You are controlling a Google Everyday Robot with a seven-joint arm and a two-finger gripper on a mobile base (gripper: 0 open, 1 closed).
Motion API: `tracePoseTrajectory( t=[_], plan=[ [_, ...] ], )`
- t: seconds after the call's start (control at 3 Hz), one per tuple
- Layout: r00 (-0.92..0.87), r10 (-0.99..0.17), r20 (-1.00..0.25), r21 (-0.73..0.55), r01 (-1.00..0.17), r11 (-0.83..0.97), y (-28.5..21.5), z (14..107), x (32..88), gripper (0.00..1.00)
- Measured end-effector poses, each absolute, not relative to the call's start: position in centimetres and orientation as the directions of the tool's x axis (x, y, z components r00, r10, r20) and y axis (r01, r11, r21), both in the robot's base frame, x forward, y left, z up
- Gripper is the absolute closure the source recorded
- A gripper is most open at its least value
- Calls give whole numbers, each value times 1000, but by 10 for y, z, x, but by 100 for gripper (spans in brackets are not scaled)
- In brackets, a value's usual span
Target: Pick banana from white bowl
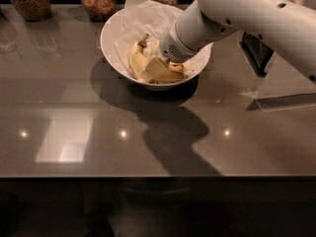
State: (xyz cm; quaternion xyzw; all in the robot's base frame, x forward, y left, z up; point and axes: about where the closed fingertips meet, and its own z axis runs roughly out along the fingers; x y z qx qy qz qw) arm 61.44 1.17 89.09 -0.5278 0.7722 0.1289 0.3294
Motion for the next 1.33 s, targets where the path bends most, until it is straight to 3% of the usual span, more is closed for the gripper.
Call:
tracePoseTrajectory(
  t=[0.33,1.0,1.33],
  plan=[
    [-223,-740,-634,-170,-894,415,9,884,622,54],
    [-211,-752,-625,-200,-887,415,7,884,624,96],
    [-192,-761,-620,-221,-887,405,13,902,621,100]
  ],
)
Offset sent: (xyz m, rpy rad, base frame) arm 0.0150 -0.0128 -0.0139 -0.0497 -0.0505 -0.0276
